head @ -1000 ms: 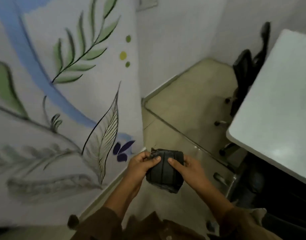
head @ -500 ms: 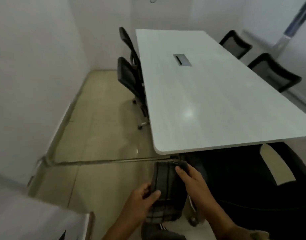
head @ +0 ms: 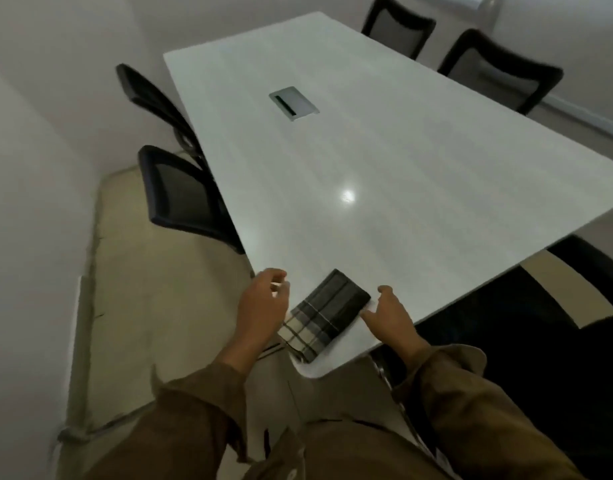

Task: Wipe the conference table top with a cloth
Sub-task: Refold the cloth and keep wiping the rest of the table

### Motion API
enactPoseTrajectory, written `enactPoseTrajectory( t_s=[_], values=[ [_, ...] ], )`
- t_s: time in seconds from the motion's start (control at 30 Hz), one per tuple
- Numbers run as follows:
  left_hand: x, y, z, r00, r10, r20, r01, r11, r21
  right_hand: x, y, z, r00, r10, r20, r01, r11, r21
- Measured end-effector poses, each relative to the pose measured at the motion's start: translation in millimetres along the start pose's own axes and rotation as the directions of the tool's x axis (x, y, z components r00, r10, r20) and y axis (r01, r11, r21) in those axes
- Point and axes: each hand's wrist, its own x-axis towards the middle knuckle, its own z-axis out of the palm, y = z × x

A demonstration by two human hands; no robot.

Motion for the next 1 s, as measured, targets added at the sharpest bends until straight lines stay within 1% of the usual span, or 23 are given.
enactPoseTrajectory(
  t_s=[0.03,0.07,0.1,0.13,0.17,0.2,0.23,0.27,0.33,0.37,0.4,0.47,0.6,0.67,0.7,0.73,0.8,0.83,0.87,0.9,0.93,0.97,1.0],
  values=[
    [11,-5,18,0.987,0.102,0.128,-0.113,0.99,0.084,5,10,1,1.0,0.023,-0.02,-0.024,0.999,-0.036],
    [17,-11,35,0.944,0.207,0.255,-0.252,0.955,0.157,6,18,3,0.999,0.028,-0.034,-0.03,0.997,-0.064],
    [21,-19,52,0.873,0.309,0.377,-0.408,0.887,0.218,5,27,10,0.998,0.012,-0.056,-0.018,0.996,-0.09],
    [25,-27,68,0.784,0.39,0.483,-0.556,0.788,0.265,1,33,15,0.997,-0.015,-0.073,0.005,0.992,-0.127],
    [28,-36,85,0.671,0.442,0.596,-0.685,0.677,0.269,0,40,21,0.994,-0.042,-0.098,0.025,0.986,-0.166],
    [34,-47,98,0.552,0.437,0.71,-0.781,0.57,0.256,-1,46,31,0.991,-0.055,-0.126,0.029,0.98,-0.197],
    [28,-59,100,0.509,0.429,0.746,-0.821,0.502,0.271,-6,49,35,0.989,-0.104,-0.106,0.072,0.961,-0.267],
    [34,-71,101,0.432,0.428,0.794,-0.868,0.436,0.237,-6,52,42,0.987,-0.101,-0.126,0.063,0.958,-0.281],
    [54,-87,96,0.301,0.464,0.833,-0.926,0.35,0.14,-4,52,47,0.982,-0.075,-0.17,0.028,0.964,-0.266],
    [74,-92,96,0.217,0.485,0.847,-0.952,0.297,0.074,-4,49,51,0.976,-0.036,-0.213,-0.017,0.969,-0.246],
    [95,-90,97,0.164,0.508,0.845,-0.97,0.239,0.045,-3,45,57,0.968,0.001,-0.252,-0.061,0.971,-0.229],
    [147,-80,112,0.119,0.519,0.846,-0.981,0.192,0.021,3,28,74,0.935,0.087,-0.344,-0.163,0.966,-0.199],
    [208,-30,171,0.166,0.546,0.821,-0.974,0.223,0.049,16,-7,121,0.82,0.287,-0.496,-0.369,0.926,-0.074],
    [205,-11,193,0.121,0.542,0.832,-0.983,0.184,0.023,15,-15,141,0.769,0.367,-0.524,-0.429,0.903,0.003],
    [200,-6,196,0.046,0.547,0.836,-0.992,0.123,-0.026,14,-22,154,0.746,0.401,-0.532,-0.459,0.888,0.027],
    [195,-7,193,-0.069,0.551,0.831,-0.993,0.045,-0.112,12,-26,162,0.732,0.416,-0.54,-0.479,0.877,0.026],
    [203,-23,173,-0.404,0.479,0.779,-0.914,-0.193,-0.355,9,-40,184,0.687,0.484,-0.543,-0.54,0.839,0.065],
    [218,-28,164,-0.537,0.412,0.736,-0.843,-0.289,-0.454,8,-43,194,0.664,0.516,-0.542,-0.57,0.818,0.081],
    [238,-26,162,-0.633,0.352,0.69,-0.772,-0.351,-0.529,10,-48,203,0.633,0.543,-0.552,-0.601,0.794,0.093],
    [257,-20,167,-0.672,0.353,0.651,-0.739,-0.382,-0.555,11,-50,207,0.609,0.559,-0.562,-0.628,0.773,0.089],
    [275,-12,177,-0.663,0.369,0.651,-0.747,-0.389,-0.539,13,-53,211,0.586,0.57,-0.576,-0.648,0.757,0.09],
    [287,-3,191,-0.611,0.404,0.681,-0.79,-0.362,-0.494,15,-53,214,0.568,0.582,-0.582,-0.663,0.742,0.095],
    [295,11,203,-0.511,0.453,0.73,-0.859,-0.3,-0.415,17,-54,214,0.571,0.572,-0.589,-0.662,0.745,0.083]
  ],
)
